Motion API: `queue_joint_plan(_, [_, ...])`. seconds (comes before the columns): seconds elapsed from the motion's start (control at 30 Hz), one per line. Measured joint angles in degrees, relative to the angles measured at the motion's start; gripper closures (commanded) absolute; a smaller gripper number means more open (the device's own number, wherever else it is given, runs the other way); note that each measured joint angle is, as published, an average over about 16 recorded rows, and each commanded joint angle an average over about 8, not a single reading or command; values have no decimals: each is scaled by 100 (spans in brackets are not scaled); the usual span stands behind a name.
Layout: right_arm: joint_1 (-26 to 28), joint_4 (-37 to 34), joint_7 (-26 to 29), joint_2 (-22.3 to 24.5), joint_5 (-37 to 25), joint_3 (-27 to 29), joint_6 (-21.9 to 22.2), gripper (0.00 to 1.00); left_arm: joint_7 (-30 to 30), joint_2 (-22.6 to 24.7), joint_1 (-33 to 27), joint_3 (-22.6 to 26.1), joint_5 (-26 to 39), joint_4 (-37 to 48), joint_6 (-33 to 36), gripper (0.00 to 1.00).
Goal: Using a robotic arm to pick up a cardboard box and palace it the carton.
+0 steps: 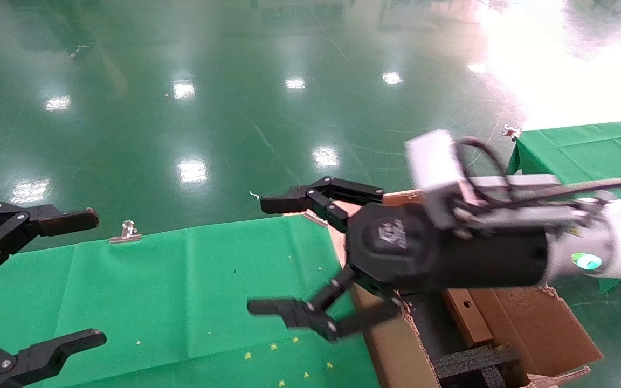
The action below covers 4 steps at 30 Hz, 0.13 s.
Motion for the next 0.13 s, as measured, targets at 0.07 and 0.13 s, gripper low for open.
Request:
queue_joint_plan(0.07, [-81, -7, -149, -14, 91, 162, -142, 0, 0, 0, 0, 0, 0, 0, 0, 0])
queue_joint_plan(0.13, [-163, -15, -299, -28, 184, 327, -285, 0, 0, 0, 0, 0, 0, 0, 0, 0])
